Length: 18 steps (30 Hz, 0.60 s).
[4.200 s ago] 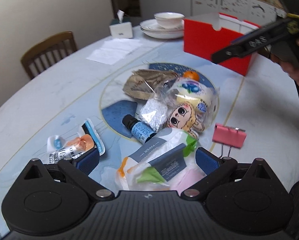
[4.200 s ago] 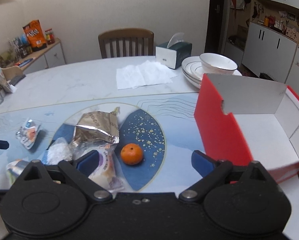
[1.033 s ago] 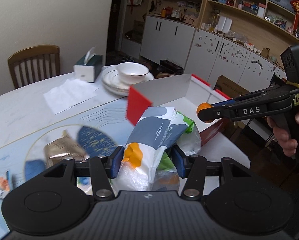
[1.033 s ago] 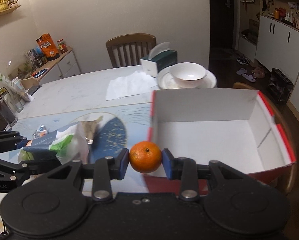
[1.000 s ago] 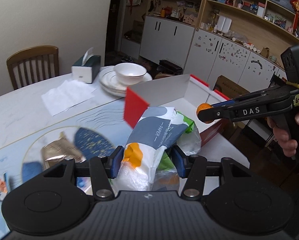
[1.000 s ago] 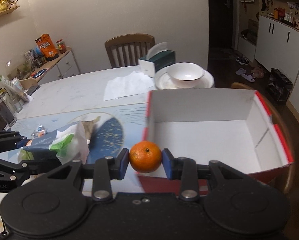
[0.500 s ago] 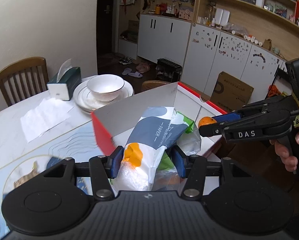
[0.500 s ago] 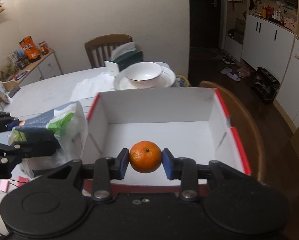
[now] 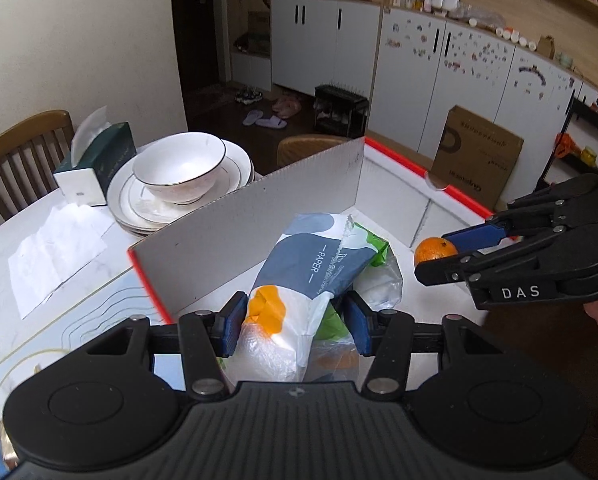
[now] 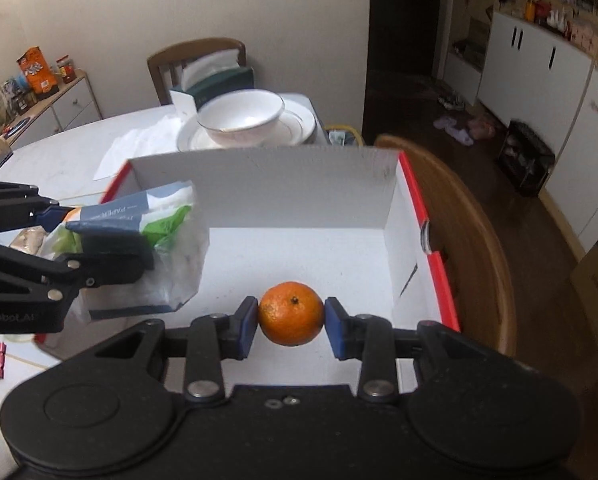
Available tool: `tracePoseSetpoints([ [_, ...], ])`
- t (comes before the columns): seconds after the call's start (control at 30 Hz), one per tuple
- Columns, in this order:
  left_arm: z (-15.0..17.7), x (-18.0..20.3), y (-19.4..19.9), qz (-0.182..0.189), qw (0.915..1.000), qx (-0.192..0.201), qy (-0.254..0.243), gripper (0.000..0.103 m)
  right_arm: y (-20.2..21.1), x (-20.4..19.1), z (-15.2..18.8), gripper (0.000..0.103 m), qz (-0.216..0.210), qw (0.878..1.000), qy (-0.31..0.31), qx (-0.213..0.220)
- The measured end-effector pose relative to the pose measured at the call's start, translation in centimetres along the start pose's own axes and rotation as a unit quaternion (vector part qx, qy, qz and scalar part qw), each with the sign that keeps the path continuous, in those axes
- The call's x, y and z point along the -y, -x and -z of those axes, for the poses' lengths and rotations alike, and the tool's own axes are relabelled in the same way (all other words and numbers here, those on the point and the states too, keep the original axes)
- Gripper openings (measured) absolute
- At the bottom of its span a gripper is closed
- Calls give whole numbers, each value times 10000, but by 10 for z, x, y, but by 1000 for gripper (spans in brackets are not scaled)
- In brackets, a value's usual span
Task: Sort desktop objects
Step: 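Carry the tangerine and tissue packet into the red shoebox with both tools, then open the right tool on the tangerine while the left tool releases the tissues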
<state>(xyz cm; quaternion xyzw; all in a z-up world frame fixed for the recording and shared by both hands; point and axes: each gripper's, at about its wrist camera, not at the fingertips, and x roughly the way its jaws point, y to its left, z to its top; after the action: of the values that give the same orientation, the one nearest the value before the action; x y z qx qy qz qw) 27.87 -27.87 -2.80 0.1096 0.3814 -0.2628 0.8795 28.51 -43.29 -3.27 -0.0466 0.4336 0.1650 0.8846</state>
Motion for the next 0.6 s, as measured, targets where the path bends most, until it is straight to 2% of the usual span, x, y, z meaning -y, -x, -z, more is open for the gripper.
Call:
tracePoseSetpoints([
  [0.27,-16,-4,-48,-26,9986,-531,-27,51,-43,15,-4,35,75,9984,340,-449],
  [0.43,-17,-8,-74,-45,9960,-894,-28,51,-56,18,-5,35,45,9972,460,-589],
  [0.6,-16,-6,-94,-47,9925,-1219,-35,51,-68,19,-8,35,-13,9939,598,-924],
])
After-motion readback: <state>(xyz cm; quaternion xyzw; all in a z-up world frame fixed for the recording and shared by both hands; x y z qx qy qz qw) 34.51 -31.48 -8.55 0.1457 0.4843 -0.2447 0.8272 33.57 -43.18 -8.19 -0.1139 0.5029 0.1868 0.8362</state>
